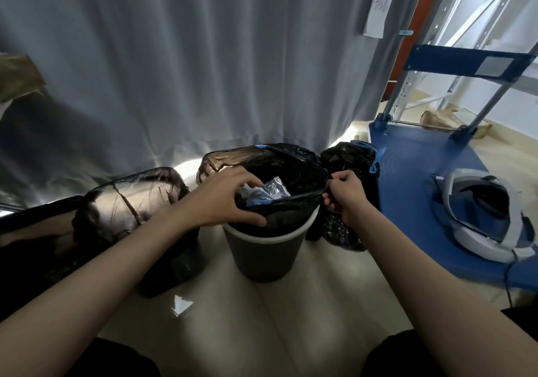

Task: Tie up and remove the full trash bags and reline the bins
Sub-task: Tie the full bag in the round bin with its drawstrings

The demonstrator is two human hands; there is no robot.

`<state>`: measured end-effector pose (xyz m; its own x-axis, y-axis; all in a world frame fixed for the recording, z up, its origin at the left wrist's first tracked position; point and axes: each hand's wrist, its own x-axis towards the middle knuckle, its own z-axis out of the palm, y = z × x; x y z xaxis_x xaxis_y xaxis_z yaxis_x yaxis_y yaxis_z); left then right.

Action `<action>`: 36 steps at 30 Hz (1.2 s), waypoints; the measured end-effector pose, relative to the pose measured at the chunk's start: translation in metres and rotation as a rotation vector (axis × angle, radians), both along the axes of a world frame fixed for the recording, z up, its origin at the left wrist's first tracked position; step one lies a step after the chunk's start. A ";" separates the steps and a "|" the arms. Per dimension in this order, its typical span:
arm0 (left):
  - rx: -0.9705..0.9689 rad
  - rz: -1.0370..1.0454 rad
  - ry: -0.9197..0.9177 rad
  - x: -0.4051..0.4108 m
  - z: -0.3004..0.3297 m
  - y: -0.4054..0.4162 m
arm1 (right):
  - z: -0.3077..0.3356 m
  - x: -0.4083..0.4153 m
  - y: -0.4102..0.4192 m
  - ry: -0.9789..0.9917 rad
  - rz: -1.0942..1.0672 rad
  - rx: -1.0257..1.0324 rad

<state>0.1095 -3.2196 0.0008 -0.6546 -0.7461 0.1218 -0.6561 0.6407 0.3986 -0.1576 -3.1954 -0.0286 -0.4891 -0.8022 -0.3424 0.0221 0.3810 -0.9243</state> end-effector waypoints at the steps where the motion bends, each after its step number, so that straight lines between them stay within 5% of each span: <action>1: -0.061 -0.041 -0.102 -0.004 -0.007 0.000 | -0.001 0.000 0.000 0.004 0.002 0.002; 4: -0.104 -0.067 -0.055 -0.011 -0.013 0.000 | -0.002 0.000 0.000 0.062 0.014 0.008; 11: 0.097 -0.002 0.196 -0.013 0.022 -0.005 | -0.006 0.008 -0.008 0.605 0.134 -0.102; 18: 0.228 -0.017 0.301 -0.009 0.037 -0.008 | -0.011 0.001 -0.014 0.451 0.074 -0.025; 24: 0.271 0.051 0.710 -0.010 0.049 -0.013 | -0.019 0.001 -0.017 0.426 0.085 0.071; 30: 0.271 0.073 0.582 -0.012 0.050 -0.022 | -0.017 0.016 -0.022 0.511 0.145 -0.155; 36: 0.343 0.112 0.695 -0.026 0.055 -0.026 | 0.038 0.043 -0.005 0.205 0.766 -0.332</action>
